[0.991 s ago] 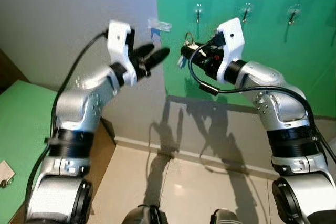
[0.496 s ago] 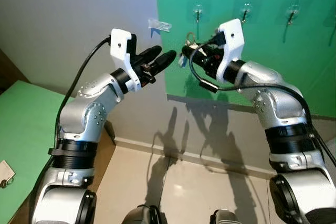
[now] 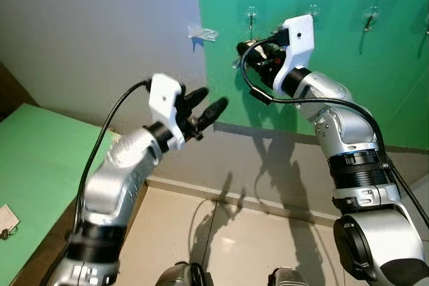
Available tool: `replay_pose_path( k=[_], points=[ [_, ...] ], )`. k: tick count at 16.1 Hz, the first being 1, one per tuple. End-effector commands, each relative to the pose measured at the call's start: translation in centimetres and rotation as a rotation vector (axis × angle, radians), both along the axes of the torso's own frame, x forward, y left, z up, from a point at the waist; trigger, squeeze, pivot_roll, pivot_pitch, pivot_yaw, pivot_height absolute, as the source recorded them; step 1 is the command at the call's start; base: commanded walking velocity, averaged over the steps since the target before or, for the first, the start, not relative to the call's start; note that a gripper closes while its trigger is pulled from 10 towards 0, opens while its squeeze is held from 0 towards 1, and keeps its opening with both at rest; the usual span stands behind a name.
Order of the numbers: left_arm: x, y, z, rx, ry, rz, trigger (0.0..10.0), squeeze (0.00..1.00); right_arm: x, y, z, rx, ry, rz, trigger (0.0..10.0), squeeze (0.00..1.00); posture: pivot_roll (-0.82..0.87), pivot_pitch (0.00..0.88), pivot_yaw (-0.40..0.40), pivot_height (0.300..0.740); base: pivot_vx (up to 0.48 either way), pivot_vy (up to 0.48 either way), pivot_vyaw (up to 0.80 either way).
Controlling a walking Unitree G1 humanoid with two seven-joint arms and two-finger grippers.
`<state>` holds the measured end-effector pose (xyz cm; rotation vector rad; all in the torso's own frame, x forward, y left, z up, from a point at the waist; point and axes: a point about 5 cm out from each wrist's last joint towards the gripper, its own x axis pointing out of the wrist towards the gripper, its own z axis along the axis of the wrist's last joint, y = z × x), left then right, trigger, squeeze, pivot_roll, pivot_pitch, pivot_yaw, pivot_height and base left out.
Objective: Hang keys on a hook
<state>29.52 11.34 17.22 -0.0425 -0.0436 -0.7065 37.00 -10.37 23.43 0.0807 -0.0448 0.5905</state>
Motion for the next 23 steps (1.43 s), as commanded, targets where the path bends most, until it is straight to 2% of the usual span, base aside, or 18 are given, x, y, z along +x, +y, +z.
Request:
replay_pose_path(
  k=[1,2,3,8,16,20,23],
  points=[
    [-0.7,-0.3,0.0,0.002,-0.013,0.006,10.0,0.0,0.0,0.0,0.6,0.014,-0.027,-0.011,0.0,0.0,-0.19,0.05,0.113,0.74,0.0,0.0,0.0],
    [-0.9,-0.4,0.0,-0.013,-0.008,0.007,10.0,0.0,0.1,0.0,0.5,0.015,-0.029,-0.011,0.0,0.0,-0.19,0.05,0.113,0.74,0.0,0.0,0.0],
    [-1.5,-1.2,-0.4,-0.016,0.0,-0.019,10.0,0.0,0.0,0.2,0.6,0.01,-0.039,0.003,0.0,0.0,-0.19,0.048,0.11,0.74,0.0,0.0,0.0],
    [-2.6,-3.4,-1.6,0.028,0.008,-0.092,10.0,0.0,0.5,0.6,1.2,-0.03,-0.081,0.005,0.0,0.0,-0.2,0.045,0.106,0.74,0.0,0.0,0.0],
    [-2.8,-4.3,-1.7,0.038,0.022,-0.14,10.0,0.0,1.4,1.9,2.1,-0.003,-0.094,0.018,0.0,0.0,-0.19,0.043,0.091,0.74,0.0,0.0,0.0],
    [-2.7,-4.1,-1.5,0.032,0.025,-0.133,10.0,0.0,1.8,2.1,1.9,0.087,-0.025,0.036,0.0,0.0,-0.19,0.039,0.086,0.74,0.0,0.0,0.0],
    [-2.4,-3.8,-1.4,0.031,0.029,-0.12,10.0,0.0,2.3,1.6,1.2,0.13,0.036,0.011,0.0,0.0,-0.19,0.033,0.085,0.74,0.0,0.0,0.0]
  ],
)
